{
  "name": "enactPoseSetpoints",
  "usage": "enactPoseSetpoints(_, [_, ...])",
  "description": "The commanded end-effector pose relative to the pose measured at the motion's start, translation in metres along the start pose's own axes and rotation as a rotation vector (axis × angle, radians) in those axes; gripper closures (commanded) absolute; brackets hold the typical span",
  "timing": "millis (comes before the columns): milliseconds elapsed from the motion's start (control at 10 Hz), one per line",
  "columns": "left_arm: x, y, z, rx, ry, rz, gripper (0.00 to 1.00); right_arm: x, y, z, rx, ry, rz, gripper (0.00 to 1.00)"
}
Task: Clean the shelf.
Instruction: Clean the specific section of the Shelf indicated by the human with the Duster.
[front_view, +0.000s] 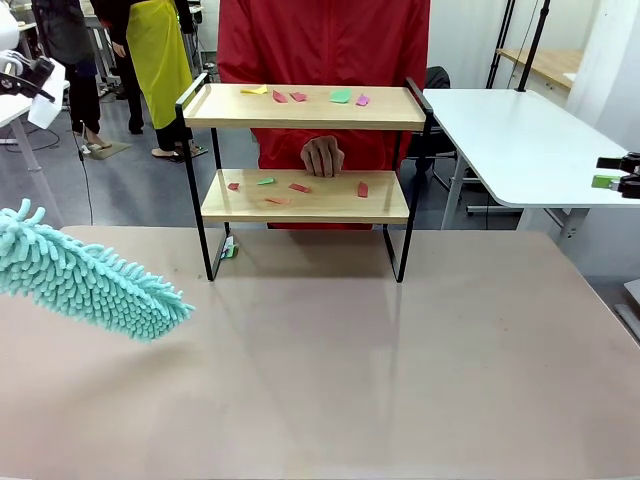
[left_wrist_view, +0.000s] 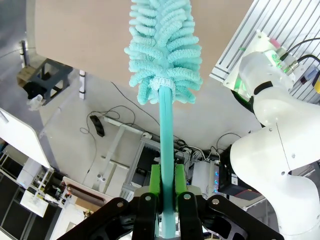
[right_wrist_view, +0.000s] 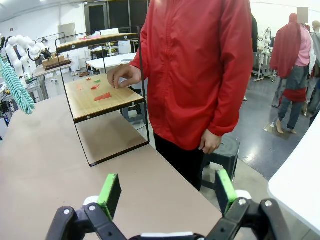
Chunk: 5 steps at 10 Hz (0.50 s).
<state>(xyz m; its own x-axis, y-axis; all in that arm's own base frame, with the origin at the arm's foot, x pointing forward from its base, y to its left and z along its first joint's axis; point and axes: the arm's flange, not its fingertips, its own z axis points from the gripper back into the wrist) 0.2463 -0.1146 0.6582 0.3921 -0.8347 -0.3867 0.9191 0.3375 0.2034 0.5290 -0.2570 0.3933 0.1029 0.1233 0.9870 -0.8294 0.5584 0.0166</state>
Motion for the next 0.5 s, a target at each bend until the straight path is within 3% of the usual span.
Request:
enactPoseSetpoints(0, [-0.0032,0.0001,0.0011,0.001,0.008,0.006,0.87,0.0076,0.0014,-0.0027,-0.01,0.016,-0.006,0.0])
enactPoseSetpoints(400, [-0.0032,0.0001,0.0011,0.001,0.008,0.006,0.87,0.0076,0.0014,-0.0027,-0.01,0.016,-0.006,0.0])
